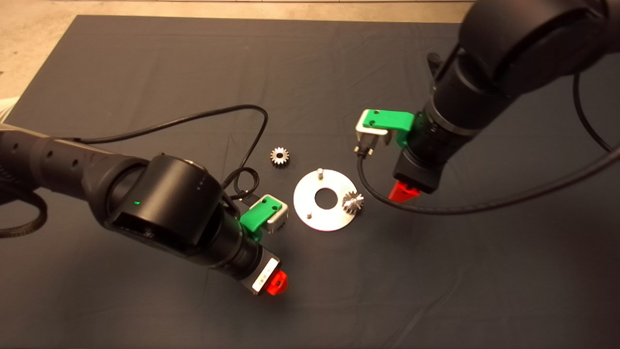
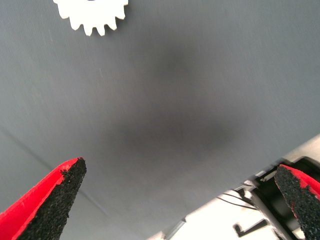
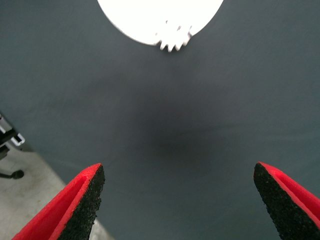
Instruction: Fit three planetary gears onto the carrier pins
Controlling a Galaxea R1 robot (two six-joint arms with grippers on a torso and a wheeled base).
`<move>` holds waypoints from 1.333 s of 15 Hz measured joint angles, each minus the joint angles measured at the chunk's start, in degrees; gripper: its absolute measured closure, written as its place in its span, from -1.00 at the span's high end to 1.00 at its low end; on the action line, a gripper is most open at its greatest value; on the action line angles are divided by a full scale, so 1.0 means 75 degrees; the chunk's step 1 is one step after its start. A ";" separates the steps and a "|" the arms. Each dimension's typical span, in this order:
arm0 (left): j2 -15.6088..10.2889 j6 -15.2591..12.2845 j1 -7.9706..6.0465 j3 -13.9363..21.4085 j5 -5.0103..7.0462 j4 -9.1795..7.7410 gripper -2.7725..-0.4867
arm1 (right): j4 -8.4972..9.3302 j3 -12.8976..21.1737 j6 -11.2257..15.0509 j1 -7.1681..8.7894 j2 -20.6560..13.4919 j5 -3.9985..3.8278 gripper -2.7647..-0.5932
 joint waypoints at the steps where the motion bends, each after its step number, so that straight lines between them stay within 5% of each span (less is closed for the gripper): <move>1: 0.0061 0.0296 0.0000 -0.0223 -0.0003 0.0002 0.98 | 0.0060 0.0350 0.0225 0.0008 -0.0105 -0.0013 0.48; 6: 0.0336 0.1112 -0.0025 -0.1026 0.0008 0.0003 0.98 | 0.0182 0.0685 0.0584 0.0086 -0.0510 0.0021 0.48; 14: 0.0646 0.1560 -0.0607 -0.1123 0.0001 0.0008 0.98 | 0.0185 0.0776 0.0759 0.0052 -0.0656 0.0021 0.48; 20: 0.0641 0.1627 -0.0867 -0.0847 -0.0002 0.0008 0.98 | 0.0192 0.1107 0.1385 -0.0818 -0.0672 0.0020 0.48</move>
